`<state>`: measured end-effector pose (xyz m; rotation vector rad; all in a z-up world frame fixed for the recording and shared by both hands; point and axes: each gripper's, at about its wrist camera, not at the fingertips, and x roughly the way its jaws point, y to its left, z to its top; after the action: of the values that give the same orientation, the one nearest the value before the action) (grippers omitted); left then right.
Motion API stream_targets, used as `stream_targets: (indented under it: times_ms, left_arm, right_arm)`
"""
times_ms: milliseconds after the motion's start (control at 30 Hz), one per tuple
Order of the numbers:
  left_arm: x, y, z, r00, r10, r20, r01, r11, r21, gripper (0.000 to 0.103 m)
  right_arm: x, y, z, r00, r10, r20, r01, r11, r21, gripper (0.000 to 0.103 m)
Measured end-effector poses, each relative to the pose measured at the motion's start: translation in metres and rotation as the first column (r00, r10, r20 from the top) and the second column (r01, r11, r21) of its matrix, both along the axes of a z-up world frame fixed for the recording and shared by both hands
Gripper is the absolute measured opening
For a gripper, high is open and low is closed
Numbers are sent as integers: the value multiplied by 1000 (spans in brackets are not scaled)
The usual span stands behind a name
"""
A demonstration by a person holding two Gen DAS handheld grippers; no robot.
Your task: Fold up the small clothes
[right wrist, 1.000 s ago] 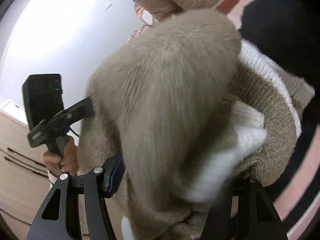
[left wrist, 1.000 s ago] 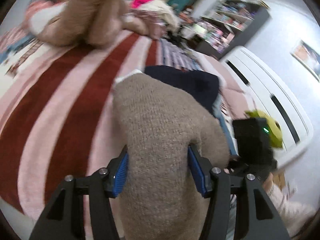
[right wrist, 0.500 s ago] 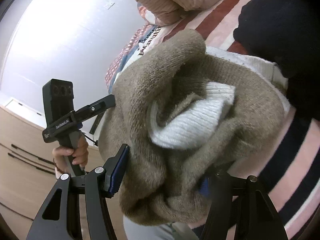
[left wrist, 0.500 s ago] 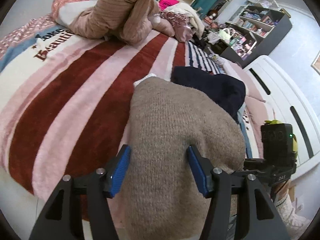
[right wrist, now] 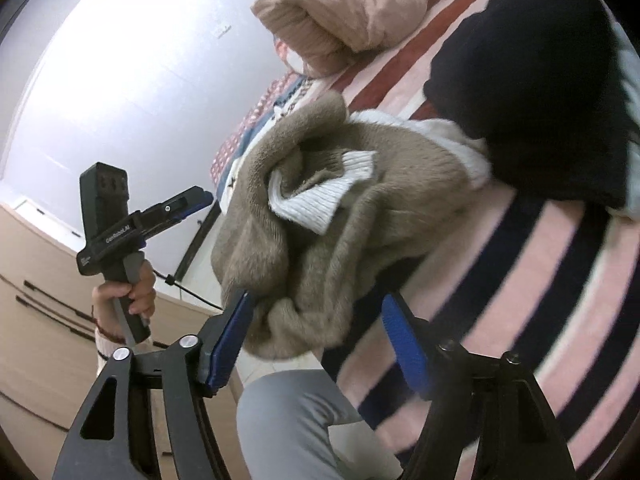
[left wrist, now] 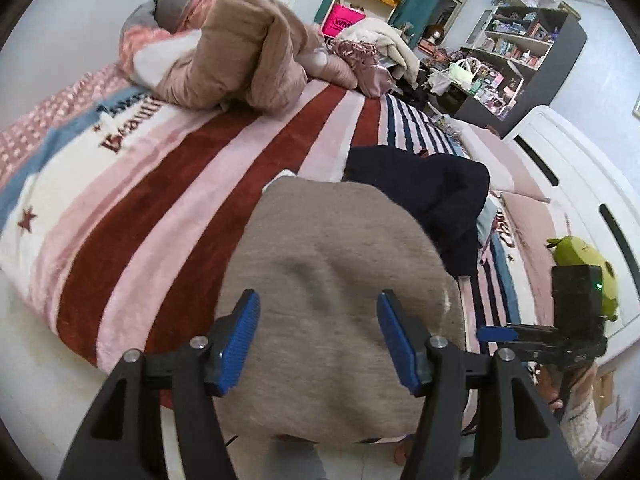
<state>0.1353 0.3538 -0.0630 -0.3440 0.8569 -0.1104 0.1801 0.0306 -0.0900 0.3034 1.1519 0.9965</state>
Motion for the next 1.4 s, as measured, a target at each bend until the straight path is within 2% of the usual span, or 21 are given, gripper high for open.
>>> stream_targets:
  times_ms: [100,200,267,433,533,600,733,800,833,867,900,967,1033,1100,1200,1300,1400]
  left_arm:
    - [-11,-23,9,999,0,32,-1,1000,30,57]
    - [-21,-53,19,996,8,85,-14,998,68,71]
    - [-32,-82,24,989,13,146,-28,994,101,75]
    - [-48,-160,37,964,-22,263,-33,978,204,80]
    - [-58,-207,46,936,-57,346,-40,963,267,85]
    - [-68,-239,53,911,-73,407,-61,950,305,88]
    - [-89,-286,61,858,-70,509,-112,941,318,102]
    - [-99,-305,63,831,-60,552,-141,939,313,102]
    - [-103,-312,64,826,-53,562,-154,937,315,102]
    - [-106,-319,65,820,-47,570,-168,933,318,102]
    - [-110,-327,64,814,-46,579,-178,929,325,102]
    - [-116,-339,63,804,-55,592,-178,928,327,102]
    - [-117,-346,60,806,-68,589,-160,931,327,102]
    - [-123,-355,60,800,-79,595,-154,931,331,102]
    - [-128,-361,61,790,-86,607,-149,933,327,102]
    - [-132,-364,64,786,-92,612,-133,940,313,102]
    - [-138,-367,66,779,-93,620,-140,938,317,102]
  right_arm:
    - [-10,-23,5,999,-20,26,20,1000,3,69]
    - [-26,-47,12,991,-65,113,71,997,-44,72]
    - [-44,-70,18,971,-102,216,119,991,-64,76]
    - [-79,-126,27,914,-190,359,232,970,-77,76]
    - [-103,-158,38,858,-236,456,310,946,-92,77]
    - [-122,-178,48,810,-265,523,367,925,-98,79]
    - [-154,-213,65,712,-322,623,472,878,-85,82]
    - [-172,-229,74,652,-339,678,520,851,-75,87]
    - [-181,-234,76,616,-343,709,547,834,-73,96]
    - [-186,-237,78,594,-345,727,564,823,-70,102]
    - [-195,-240,80,548,-355,757,600,798,-60,103]
    - [-207,-250,84,494,-380,782,631,775,-22,103]
    - [-216,-255,86,467,-386,796,643,766,-7,103]
    - [-223,-259,89,424,-392,817,672,740,7,103]
    - [-233,-263,96,382,-395,835,691,722,25,103]
    - [-241,-263,102,358,-389,849,699,714,32,103]
    - [-245,-261,104,353,-384,853,699,715,33,103]
